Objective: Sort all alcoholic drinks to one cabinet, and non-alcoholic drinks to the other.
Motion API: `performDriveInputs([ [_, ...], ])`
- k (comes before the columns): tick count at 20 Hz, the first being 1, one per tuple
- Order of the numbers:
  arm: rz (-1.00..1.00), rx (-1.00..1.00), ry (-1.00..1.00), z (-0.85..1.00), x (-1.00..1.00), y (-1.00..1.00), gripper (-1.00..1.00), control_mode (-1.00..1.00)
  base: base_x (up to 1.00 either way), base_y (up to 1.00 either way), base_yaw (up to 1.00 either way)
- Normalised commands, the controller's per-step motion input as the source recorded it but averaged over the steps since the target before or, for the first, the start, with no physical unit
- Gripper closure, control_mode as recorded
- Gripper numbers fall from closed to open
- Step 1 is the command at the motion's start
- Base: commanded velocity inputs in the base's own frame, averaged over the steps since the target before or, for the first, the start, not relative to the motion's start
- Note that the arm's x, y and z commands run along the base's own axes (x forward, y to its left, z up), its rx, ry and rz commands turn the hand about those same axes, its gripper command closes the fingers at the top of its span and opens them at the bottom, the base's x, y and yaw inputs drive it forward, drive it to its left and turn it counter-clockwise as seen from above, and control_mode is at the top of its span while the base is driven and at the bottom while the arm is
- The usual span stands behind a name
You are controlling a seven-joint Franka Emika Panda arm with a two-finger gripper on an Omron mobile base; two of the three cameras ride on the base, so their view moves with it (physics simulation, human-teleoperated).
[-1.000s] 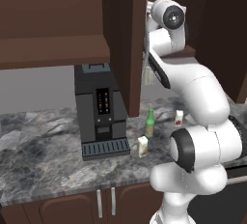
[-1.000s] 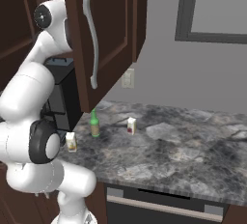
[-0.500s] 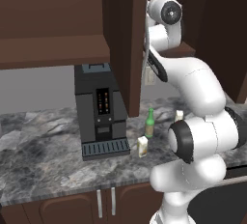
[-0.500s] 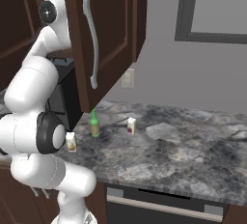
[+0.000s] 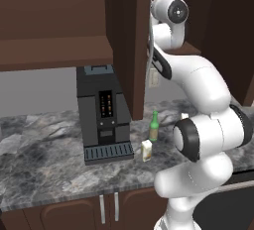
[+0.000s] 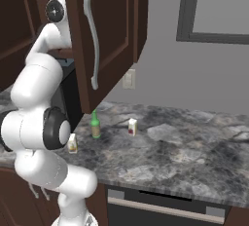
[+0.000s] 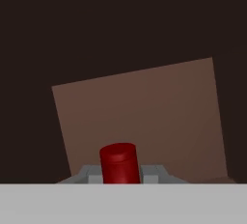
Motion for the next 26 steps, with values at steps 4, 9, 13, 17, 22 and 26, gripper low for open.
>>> performDriveInputs([
  [4, 0.06, 0.00, -0.11, -0.28, 0.21, 0.05, 1.00, -1.00, 0.00, 0.00, 0.00],
  [9, 0.06, 0.00, -0.12, -0.17, 0.19, 0.05, 1.00, -1.00, 0.00, 0.00, 0.00],
  [13, 0.05, 0.00, -0.05, -0.06, 0.19, 0.01, 1.00, -1.00, 0.00, 0.00, 0.00],
  [17, 0.04, 0.00, 0.00, 0.00, 0.15, 0.05, 1.00, -1.00, 0.00, 0.00, 0.00],
  [22, 0.03, 0.00, 0.01, 0.00, 0.08, 0.06, 1.00, -1.00, 0.00, 0.00, 0.00],
  [26, 0.01, 0.00, 0.00, 0.00, 0.01, 0.02, 1.00, -1.00, 0.00, 0.00, 0.00],
])
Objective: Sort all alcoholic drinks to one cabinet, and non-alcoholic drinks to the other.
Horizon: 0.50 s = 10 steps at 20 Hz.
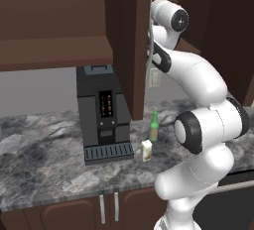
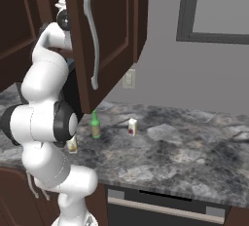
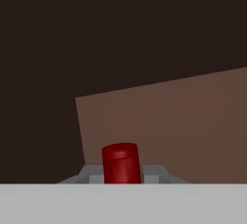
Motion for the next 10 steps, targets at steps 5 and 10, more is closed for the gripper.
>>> performDriveInputs([
  [5, 0.01, 0.00, 0.01, -0.04, 0.00, 0.07, -1.00, -1.00, 0.00, 0.00, 0.00],
  [10, 0.01, 0.00, 0.00, -0.01, 0.00, 0.03, -1.00, -1.00, 0.00, 0.00, 0.00],
])
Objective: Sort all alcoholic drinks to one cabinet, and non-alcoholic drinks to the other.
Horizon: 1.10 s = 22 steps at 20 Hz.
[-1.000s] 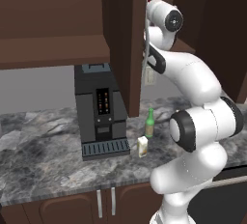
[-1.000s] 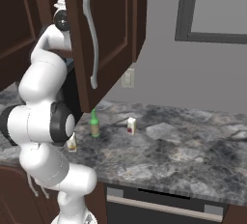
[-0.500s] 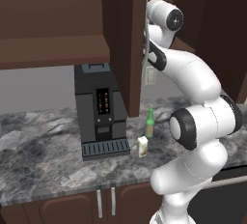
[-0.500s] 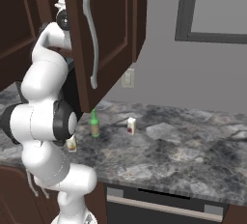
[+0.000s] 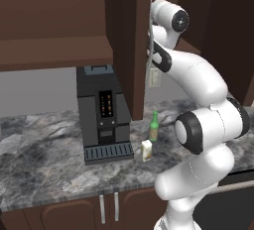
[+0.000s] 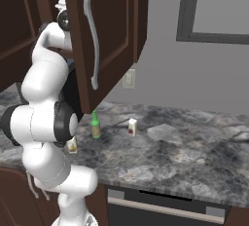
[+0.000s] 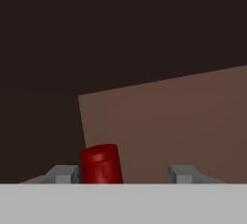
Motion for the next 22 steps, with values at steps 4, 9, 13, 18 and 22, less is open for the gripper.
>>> performDriveInputs([
  [4, 0.00, 0.00, 0.00, 0.02, 0.00, 0.02, -1.00, -1.00, 0.00, 0.00, 0.00],
  [9, -0.03, -0.04, 0.03, 0.18, 0.00, 0.00, -1.00, -1.00, 0.00, 0.00, 0.00],
  [13, -0.07, -0.07, 0.06, 0.18, -0.07, 0.00, -1.00, -1.00, 0.00, 0.00, 0.00],
  [18, -0.06, -0.10, 0.05, 0.08, -0.17, 0.02, -1.00, -1.00, 0.00, 0.00, 0.00],
  [22, -0.01, -0.07, -0.02, 0.00, -0.34, 0.17, -1.00, -1.00, 0.00, 0.00, 0.00],
])
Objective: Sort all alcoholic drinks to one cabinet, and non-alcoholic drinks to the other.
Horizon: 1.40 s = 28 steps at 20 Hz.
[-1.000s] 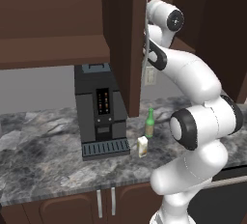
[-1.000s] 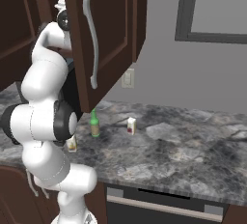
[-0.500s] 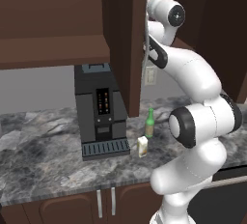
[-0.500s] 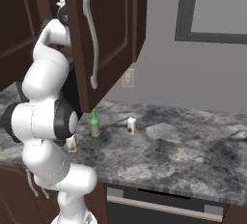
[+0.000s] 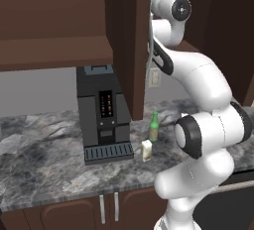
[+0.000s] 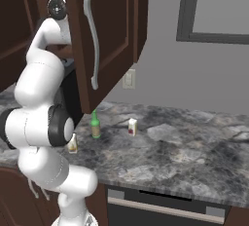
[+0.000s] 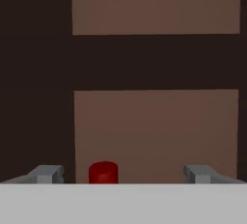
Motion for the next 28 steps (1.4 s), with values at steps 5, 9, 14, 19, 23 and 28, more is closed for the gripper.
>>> performDriveInputs([
  [5, 0.00, -0.05, -0.04, 0.01, -0.35, 0.19, -1.00, -1.00, 0.00, 0.00, 0.00],
  [9, -0.02, -0.03, 0.00, 0.08, -0.20, 0.03, -1.00, -1.00, 0.00, 0.00, 0.00],
  [14, -0.02, -0.04, 0.06, 0.07, -0.28, 0.00, -1.00, -1.00, 0.00, 0.00, 0.00],
  [19, 0.00, -0.05, 0.15, 0.03, -0.28, 0.00, -1.00, -1.00, 0.00, 0.00, 0.00],
  [23, 0.00, -0.05, 0.15, 0.00, -0.30, 0.00, -1.00, -1.00, 0.00, 0.00, 0.00],
  [28, 0.00, -0.04, 0.13, -0.07, -0.32, 0.00, -1.00, -1.00, 0.00, 0.00, 0.00],
])
